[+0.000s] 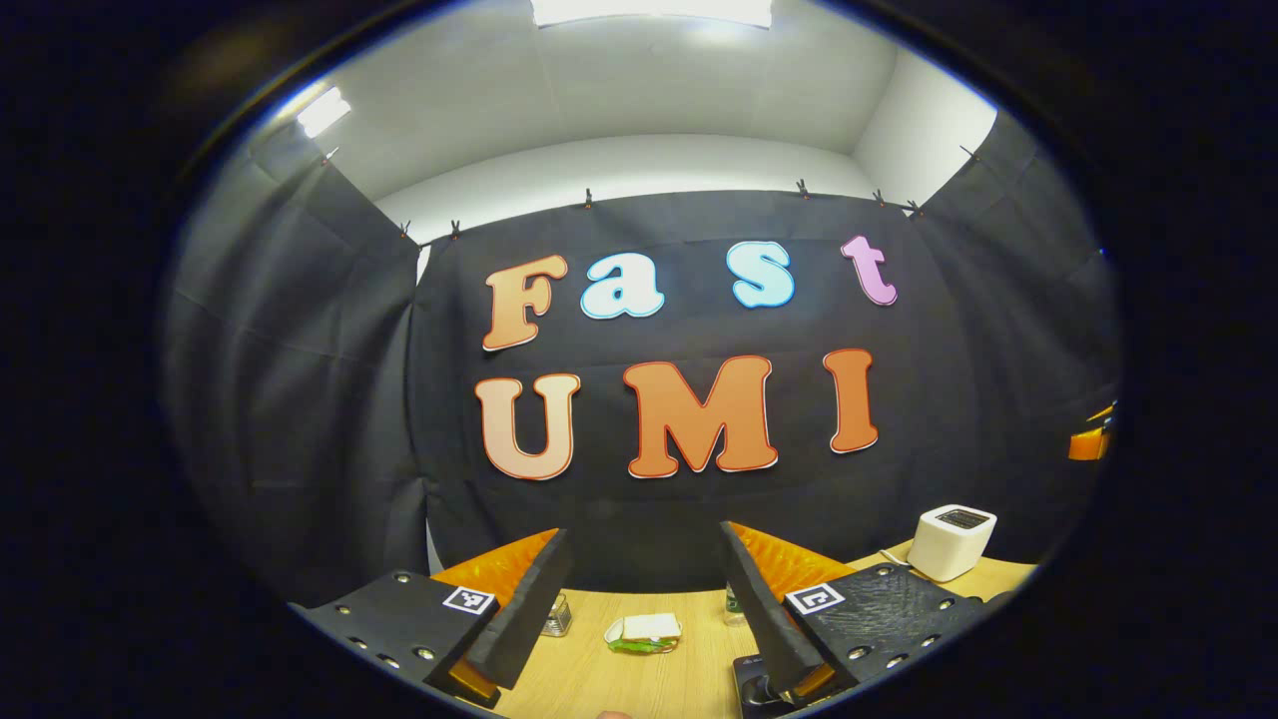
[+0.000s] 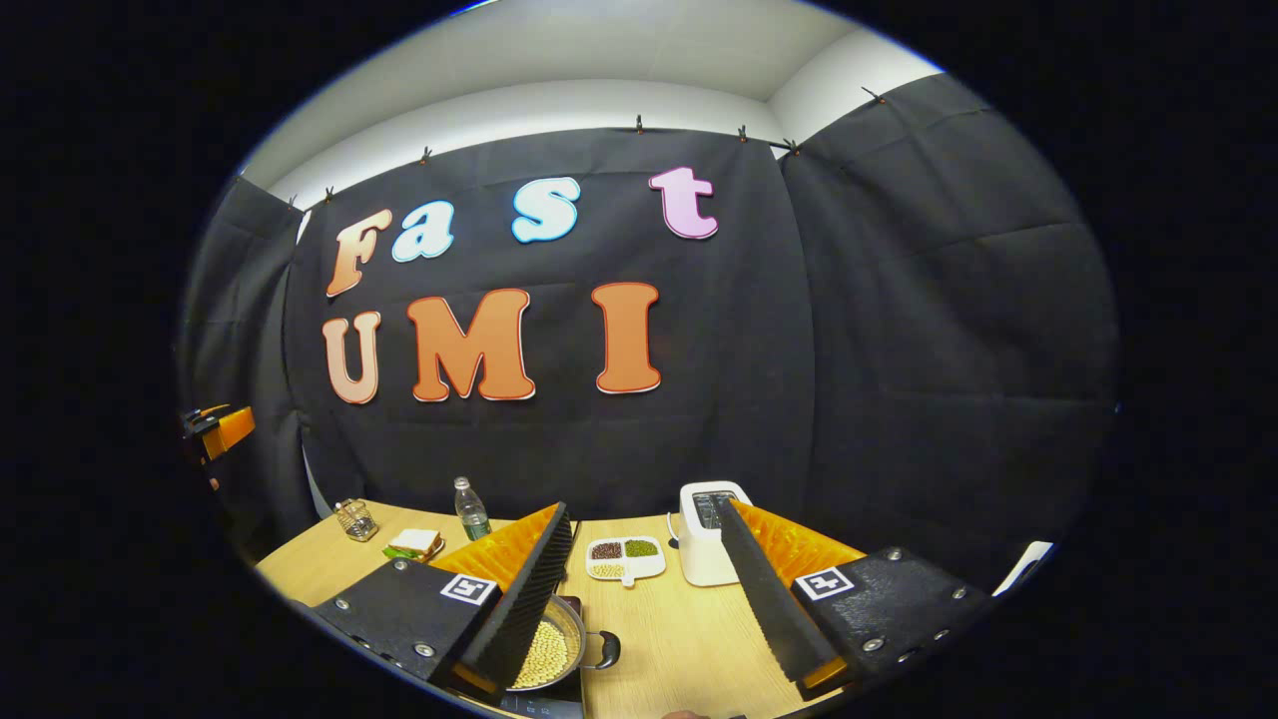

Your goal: First push the handle of the pot to place it horizontally, then grasp the pot with both hands and set it on the induction cooktop.

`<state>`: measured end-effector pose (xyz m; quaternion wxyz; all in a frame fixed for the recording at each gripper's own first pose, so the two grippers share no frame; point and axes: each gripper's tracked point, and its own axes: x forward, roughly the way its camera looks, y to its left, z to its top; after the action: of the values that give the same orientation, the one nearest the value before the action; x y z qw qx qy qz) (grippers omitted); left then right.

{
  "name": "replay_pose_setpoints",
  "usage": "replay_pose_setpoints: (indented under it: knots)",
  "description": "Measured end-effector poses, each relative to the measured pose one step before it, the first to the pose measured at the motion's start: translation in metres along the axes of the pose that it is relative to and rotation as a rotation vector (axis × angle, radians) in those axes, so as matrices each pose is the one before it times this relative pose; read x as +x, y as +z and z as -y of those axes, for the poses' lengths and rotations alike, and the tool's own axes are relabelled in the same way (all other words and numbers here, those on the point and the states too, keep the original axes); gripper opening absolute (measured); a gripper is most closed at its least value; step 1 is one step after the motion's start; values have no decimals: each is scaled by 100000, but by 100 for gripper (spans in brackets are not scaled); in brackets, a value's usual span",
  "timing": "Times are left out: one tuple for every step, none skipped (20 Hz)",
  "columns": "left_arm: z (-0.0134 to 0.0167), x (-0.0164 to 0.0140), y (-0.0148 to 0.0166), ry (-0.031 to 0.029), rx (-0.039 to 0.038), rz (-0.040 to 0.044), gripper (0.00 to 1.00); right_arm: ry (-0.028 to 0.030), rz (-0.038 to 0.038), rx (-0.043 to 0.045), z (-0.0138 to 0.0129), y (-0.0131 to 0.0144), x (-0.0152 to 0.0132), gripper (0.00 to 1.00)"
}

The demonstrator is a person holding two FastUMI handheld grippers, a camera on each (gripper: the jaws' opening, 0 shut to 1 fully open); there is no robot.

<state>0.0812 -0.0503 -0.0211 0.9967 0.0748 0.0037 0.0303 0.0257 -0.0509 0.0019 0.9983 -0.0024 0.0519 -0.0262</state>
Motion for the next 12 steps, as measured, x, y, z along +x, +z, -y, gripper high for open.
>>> replay_pose_setpoints:
  knots:
    - [388, -227, -95, -1184, 538, -712, 91, -276, 1068, -318, 120, 443, -61, 93]
    - [724, -147, -267, -1968, -918, -1013, 92, -426, 981, -249, 146, 446, -71, 93]
    - [999, -34, -336, -2564, -2135, -1357, 92, -82, 1069, 129, 129, 397, 0, 93]
    - [609, 49, -557, -2199, -1895, -1793, 92, 61, 867, 487, -16, 319, -8, 93]
    - [302, 185, -387, -1078, -860, -1303, 92, 159, 484, 393, -80, 65, -74, 93]
    - [3, 371, -35, -421, -194, -392, 92, -67, 268, 223, 66, -68, 57, 98]
    - [-176, 331, -34, 568, 320, -343, 92, -224, -68, 38, 172, -49, -20, 93]
    - [-169, 325, -194, 750, 538, -592, 90, -5, -381, 297, 1, -178, -81, 93]
    - [39, 103, -257, 58, 354, -837, 92, 630, -401, 174, -90, -69, -75, 93]
    - [150, -115, -200, 42, 614, -535, 92, 481, -211, 120, 105, 8, 9, 93]
    - [-34, -144, -209, 542, 1153, -76, 90, -227, 251, -106, 53, 37, 24, 93]
    - [-28, -67, -173, 312, 2366, 161, 92, -394, 318, -67, 83, 78, 105, 93]
